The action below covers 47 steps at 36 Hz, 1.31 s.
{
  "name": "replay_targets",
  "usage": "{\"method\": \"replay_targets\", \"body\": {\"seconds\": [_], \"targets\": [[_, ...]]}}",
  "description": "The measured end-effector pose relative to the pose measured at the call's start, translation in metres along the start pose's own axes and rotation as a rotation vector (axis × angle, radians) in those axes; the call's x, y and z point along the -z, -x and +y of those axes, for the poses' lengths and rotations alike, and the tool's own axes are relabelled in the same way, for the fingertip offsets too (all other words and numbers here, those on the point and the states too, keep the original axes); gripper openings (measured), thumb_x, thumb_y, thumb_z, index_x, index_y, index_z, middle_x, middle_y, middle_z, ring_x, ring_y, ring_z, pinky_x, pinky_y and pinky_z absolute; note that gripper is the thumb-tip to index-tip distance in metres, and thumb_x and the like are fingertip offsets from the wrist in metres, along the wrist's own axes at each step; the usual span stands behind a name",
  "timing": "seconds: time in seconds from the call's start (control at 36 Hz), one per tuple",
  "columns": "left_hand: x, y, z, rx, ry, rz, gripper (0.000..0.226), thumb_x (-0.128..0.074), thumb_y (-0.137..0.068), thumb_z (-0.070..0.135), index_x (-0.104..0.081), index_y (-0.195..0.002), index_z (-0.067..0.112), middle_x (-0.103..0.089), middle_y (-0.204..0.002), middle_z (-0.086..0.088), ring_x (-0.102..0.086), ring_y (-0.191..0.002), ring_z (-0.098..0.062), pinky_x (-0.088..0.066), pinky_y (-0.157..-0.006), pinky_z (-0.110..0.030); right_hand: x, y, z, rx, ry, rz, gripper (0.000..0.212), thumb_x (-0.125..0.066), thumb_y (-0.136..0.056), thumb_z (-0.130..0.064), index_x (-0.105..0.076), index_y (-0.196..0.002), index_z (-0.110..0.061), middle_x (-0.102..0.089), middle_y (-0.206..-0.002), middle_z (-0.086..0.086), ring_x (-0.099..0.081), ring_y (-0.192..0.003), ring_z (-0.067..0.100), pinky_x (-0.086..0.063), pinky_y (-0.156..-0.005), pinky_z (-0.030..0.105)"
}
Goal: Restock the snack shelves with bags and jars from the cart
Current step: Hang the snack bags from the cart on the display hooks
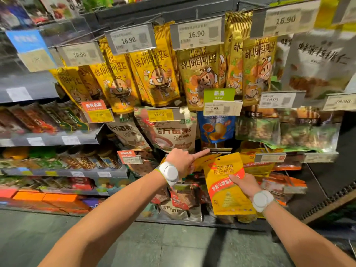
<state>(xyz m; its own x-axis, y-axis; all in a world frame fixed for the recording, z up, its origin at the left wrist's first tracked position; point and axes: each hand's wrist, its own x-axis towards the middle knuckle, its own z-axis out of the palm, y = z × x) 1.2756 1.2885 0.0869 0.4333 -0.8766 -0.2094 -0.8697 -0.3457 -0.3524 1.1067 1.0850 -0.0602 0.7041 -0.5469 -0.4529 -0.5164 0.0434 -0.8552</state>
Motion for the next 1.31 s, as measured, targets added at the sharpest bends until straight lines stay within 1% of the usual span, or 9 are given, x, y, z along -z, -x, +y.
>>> {"method": "replay_targets", "body": {"seconds": [0.08, 0.19, 0.44, 0.58, 0.75, 1.0, 1.14, 1.22, 1.31], "targets": [[-0.004, 0.003, -0.004, 0.026, -0.027, -0.018, 0.096, -0.051, -0.099, 0.028, 0.028, -0.151, 0.044, -0.054, -0.058, 0.0, -0.051, -0.047, -0.017, -0.041, -0.045, -0.029, 0.001, 0.001, -0.006, 0.028, 0.002, -0.006, 0.019, -0.074, -0.089, -0.033, -0.07, -0.106, -0.026, -0.074, -0.11, 0.001, -0.067, -0.105, 0.026, -0.048, -0.101, 0.052], [0.009, 0.009, -0.003, 0.018, -0.082, -0.038, 0.091, -0.043, -0.101, 0.015, 0.028, -0.152, 0.039, -0.051, -0.06, 0.0, -0.045, -0.048, -0.015, -0.03, -0.045, -0.028, -0.002, 0.008, -0.017, 0.026, -0.032, -0.024, 0.027, -0.07, -0.093, -0.028, -0.067, -0.118, -0.018, -0.07, -0.113, 0.0, -0.062, -0.109, 0.024, -0.045, -0.102, 0.043], [0.006, 0.008, 0.01, 0.015, -0.118, -0.076, 0.098, -0.047, -0.098, 0.007, 0.031, -0.152, 0.032, -0.052, -0.063, 0.0, -0.06, -0.06, -0.015, -0.052, -0.061, -0.03, -0.009, 0.005, -0.012, -0.004, -0.048, 0.007, 0.029, -0.071, -0.092, -0.025, -0.066, -0.119, -0.014, -0.069, -0.113, 0.004, -0.06, -0.11, 0.027, -0.044, -0.104, 0.047], [0.004, 0.006, 0.015, 0.024, -0.156, -0.115, 0.101, -0.048, -0.097, 0.007, 0.035, -0.15, 0.03, -0.068, -0.081, -0.003, -0.069, -0.07, -0.019, -0.061, -0.07, -0.037, -0.009, 0.003, -0.013, -0.022, -0.048, 0.003, 0.015, -0.073, -0.091, -0.029, -0.067, -0.101, -0.02, -0.07, -0.108, 0.006, -0.062, -0.105, 0.029, -0.047, -0.1, 0.045], [0.01, 0.009, 0.02, 0.035, -0.144, -0.104, 0.099, -0.047, -0.098, 0.007, 0.034, -0.151, 0.03, -0.065, -0.091, -0.004, -0.07, -0.076, -0.021, -0.062, -0.072, -0.04, -0.01, 0.007, -0.017, -0.027, -0.069, -0.001, 0.028, -0.072, -0.092, -0.026, -0.067, -0.116, -0.013, -0.069, -0.11, 0.004, -0.061, -0.102, 0.024, -0.045, -0.093, 0.038], [0.011, 0.013, 0.021, 0.052, -0.147, -0.1, 0.098, -0.045, -0.099, 0.006, 0.035, -0.15, 0.029, -0.065, -0.095, -0.002, -0.071, -0.08, -0.02, -0.063, -0.073, -0.04, -0.01, 0.006, -0.017, -0.019, -0.09, 0.02, 0.007, -0.072, -0.091, -0.028, -0.067, -0.092, -0.025, -0.071, -0.104, 0.003, -0.064, -0.103, 0.028, -0.047, -0.101, 0.049], [0.011, 0.012, 0.023, 0.063, -0.15, -0.113, 0.102, -0.048, -0.098, 0.008, 0.036, -0.149, 0.03, -0.063, -0.093, -0.003, -0.071, -0.078, -0.019, -0.062, -0.073, -0.039, -0.015, 0.012, -0.034, 0.003, -0.11, 0.016, 0.01, -0.07, -0.093, -0.025, -0.063, -0.099, -0.019, -0.066, -0.101, 0.002, -0.059, -0.099, 0.026, -0.046, -0.097, 0.041], [0.012, 0.011, 0.024, 0.067, -0.139, -0.121, 0.102, -0.049, -0.097, 0.007, 0.036, -0.149, 0.03, -0.062, -0.092, -0.003, -0.071, -0.079, -0.02, -0.062, -0.074, -0.039, -0.018, 0.009, -0.037, -0.001, -0.078, 0.036, 0.009, -0.071, -0.092, -0.027, -0.064, -0.091, -0.021, -0.066, -0.1, 0.004, -0.06, -0.099, 0.027, -0.047, -0.101, 0.048], [0.014, 0.011, 0.023, 0.06, -0.142, -0.126, 0.101, -0.048, -0.097, 0.008, 0.036, -0.149, 0.03, -0.062, -0.091, -0.003, -0.07, -0.08, -0.019, -0.062, -0.075, -0.039, -0.02, 0.005, -0.035, -0.02, -0.058, 0.062, 0.017, -0.071, -0.092, -0.026, -0.066, -0.099, -0.012, -0.067, -0.106, 0.007, -0.059, -0.101, 0.029, -0.046, -0.1, 0.047]]}}
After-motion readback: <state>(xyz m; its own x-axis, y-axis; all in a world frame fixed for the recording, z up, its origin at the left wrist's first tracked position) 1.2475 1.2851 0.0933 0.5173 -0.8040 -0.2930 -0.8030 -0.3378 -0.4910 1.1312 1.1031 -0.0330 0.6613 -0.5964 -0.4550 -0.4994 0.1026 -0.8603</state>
